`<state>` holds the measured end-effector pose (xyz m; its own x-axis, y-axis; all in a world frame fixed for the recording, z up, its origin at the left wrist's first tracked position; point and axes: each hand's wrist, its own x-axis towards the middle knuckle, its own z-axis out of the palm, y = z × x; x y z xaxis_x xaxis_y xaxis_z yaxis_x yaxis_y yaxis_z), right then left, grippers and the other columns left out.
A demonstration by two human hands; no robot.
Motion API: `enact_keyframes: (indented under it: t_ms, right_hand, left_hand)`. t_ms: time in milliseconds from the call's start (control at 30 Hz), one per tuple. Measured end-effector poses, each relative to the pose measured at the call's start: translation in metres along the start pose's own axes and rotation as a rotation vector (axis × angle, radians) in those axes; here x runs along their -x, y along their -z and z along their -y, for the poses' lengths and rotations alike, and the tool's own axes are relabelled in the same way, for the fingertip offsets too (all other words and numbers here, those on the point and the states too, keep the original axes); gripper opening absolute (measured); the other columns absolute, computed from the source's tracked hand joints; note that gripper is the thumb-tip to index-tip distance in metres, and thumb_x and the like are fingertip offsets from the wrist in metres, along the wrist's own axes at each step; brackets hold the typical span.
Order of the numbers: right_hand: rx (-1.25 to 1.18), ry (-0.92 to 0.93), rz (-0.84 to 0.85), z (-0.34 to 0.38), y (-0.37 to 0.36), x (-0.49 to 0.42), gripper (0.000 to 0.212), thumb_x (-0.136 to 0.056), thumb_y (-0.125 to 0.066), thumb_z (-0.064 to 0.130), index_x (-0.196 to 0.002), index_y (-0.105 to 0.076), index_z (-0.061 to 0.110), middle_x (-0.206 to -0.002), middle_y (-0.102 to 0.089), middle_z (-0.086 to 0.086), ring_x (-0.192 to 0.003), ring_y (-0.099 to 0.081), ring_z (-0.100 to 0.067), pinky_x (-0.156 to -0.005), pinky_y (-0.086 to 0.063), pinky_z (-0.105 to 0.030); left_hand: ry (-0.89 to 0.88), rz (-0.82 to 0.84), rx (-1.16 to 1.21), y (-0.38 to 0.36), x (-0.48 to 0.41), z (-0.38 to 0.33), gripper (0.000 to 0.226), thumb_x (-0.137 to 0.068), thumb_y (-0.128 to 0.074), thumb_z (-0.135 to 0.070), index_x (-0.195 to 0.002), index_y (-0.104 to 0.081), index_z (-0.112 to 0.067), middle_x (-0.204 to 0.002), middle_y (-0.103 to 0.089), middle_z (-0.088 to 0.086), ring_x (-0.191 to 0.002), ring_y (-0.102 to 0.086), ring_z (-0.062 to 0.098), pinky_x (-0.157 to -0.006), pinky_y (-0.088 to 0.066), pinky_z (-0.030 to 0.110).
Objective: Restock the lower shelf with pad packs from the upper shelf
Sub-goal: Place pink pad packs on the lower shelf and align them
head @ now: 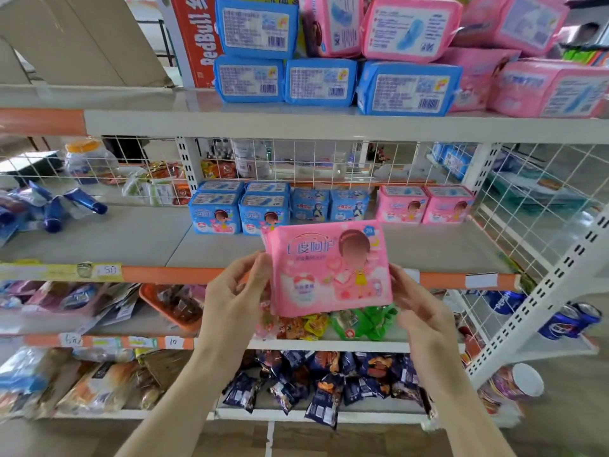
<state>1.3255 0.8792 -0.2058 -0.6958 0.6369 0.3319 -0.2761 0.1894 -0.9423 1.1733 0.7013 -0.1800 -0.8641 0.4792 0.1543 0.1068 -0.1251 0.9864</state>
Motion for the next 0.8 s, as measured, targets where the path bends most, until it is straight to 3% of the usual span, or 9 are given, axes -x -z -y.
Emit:
enact_keyframes:
  t_ms: [67, 100, 167, 267, 433, 533, 600, 700, 800]
  right_hand:
    - [0.11, -0.01, 0.026, 0.0, 0.01, -0.005, 0.076, -0.082, -0.046, -0.027, -0.131, -0.056, 0.03, -0.12, -0.071, 0.016, -0.114, -0.065, -0.005, -0.089, -0.055, -0.041]
    - [0.132, -0.008, 0.046, 0.0, 0.016, -0.007, 0.082, -0.079, -0.046, -0.032, -0.131, -0.055, 0.032, -0.119, -0.071, 0.018, -0.113, -0.065, -0.003, -0.085, -0.056, -0.04]
    - [0.153, -0.005, 0.099, 0.002, 0.026, -0.012, 0.089, -0.077, -0.045, -0.035, -0.132, -0.053, 0.035, -0.121, -0.069, 0.02, -0.115, -0.064, -0.001, -0.078, -0.058, -0.024]
    - [0.191, 0.003, 0.166, -0.001, 0.037, -0.016, 0.084, -0.08, -0.052, -0.03, -0.139, -0.052, 0.031, -0.126, -0.067, 0.019, -0.119, -0.063, -0.006, -0.096, -0.053, -0.025]
    - [0.233, 0.005, 0.165, -0.008, 0.052, -0.016, 0.085, -0.077, -0.053, -0.03, -0.133, -0.054, 0.034, -0.12, -0.066, 0.031, -0.114, -0.062, 0.005, -0.087, -0.049, -0.008]
    - [0.241, 0.029, 0.159, -0.015, 0.063, -0.017, 0.092, -0.075, -0.053, -0.031, -0.133, -0.053, 0.04, -0.123, -0.066, 0.026, -0.119, -0.06, 0.002, -0.094, -0.047, -0.009]
    - [0.276, 0.057, 0.137, -0.015, 0.068, -0.019, 0.098, -0.073, -0.054, -0.031, -0.133, -0.054, 0.047, -0.123, -0.068, 0.017, -0.116, -0.062, 0.001, -0.088, -0.049, -0.009]
    - [0.282, 0.095, 0.095, -0.013, 0.075, -0.023, 0.094, -0.072, -0.052, -0.032, -0.124, -0.058, 0.046, -0.118, -0.067, 0.011, -0.107, -0.062, 0.007, -0.074, -0.048, -0.005]
    - [0.243, 0.095, 0.074, -0.015, 0.078, -0.028, 0.082, -0.079, -0.059, -0.026, -0.12, -0.06, 0.044, -0.11, -0.067, 0.006, -0.103, -0.06, 0.005, -0.081, -0.047, -0.004]
  left_hand:
    - [0.021, 0.016, -0.003, -0.005, -0.001, 0.0, 0.048, -0.083, -0.058, -0.052, -0.116, -0.07, -0.018, -0.099, -0.077, 0.004, -0.091, -0.074, 0.027, -0.081, -0.06, 0.046]
    - [0.041, 0.033, 0.008, -0.007, -0.001, 0.001, 0.049, -0.083, -0.059, -0.051, -0.117, -0.069, -0.018, -0.102, -0.077, 0.005, -0.094, -0.074, 0.029, -0.085, -0.059, 0.048]
    - [0.088, 0.08, 0.052, -0.011, 0.0, 0.002, 0.052, -0.081, -0.062, -0.05, -0.123, -0.068, -0.02, -0.107, -0.076, 0.006, -0.102, -0.071, 0.035, -0.09, -0.056, 0.049]
    - [0.15, 0.143, 0.074, -0.02, 0.003, 0.004, 0.054, -0.084, -0.07, -0.045, -0.133, -0.063, -0.024, -0.113, -0.075, 0.008, -0.104, -0.067, 0.046, -0.096, -0.052, 0.059]
    - [0.166, 0.046, 0.066, -0.042, 0.008, 0.006, 0.049, -0.083, -0.066, -0.033, -0.13, -0.064, -0.021, -0.109, -0.076, 0.006, -0.099, -0.074, 0.03, -0.086, -0.059, 0.046]
    - [0.188, -0.047, -0.034, -0.055, 0.009, 0.002, 0.034, -0.084, -0.064, -0.043, -0.11, -0.072, -0.022, -0.095, -0.078, 0.004, -0.089, -0.076, 0.026, -0.077, -0.062, 0.039]
    - [0.201, -0.095, -0.101, -0.064, 0.008, -0.002, 0.044, -0.08, -0.061, -0.054, -0.099, -0.069, -0.015, -0.087, -0.078, 0.004, -0.079, -0.076, 0.02, -0.066, -0.062, 0.034]
    - [0.19, -0.126, -0.109, -0.073, 0.009, -0.006, 0.059, -0.081, -0.05, -0.062, -0.102, -0.061, -0.008, -0.085, -0.074, 0.006, -0.065, -0.072, 0.014, -0.053, -0.059, 0.028]
    - [0.098, -0.112, -0.102, -0.075, 0.015, -0.003, 0.038, -0.104, -0.04, -0.037, -0.109, -0.058, -0.004, -0.087, -0.071, 0.008, -0.072, -0.071, 0.024, -0.06, -0.061, 0.036]
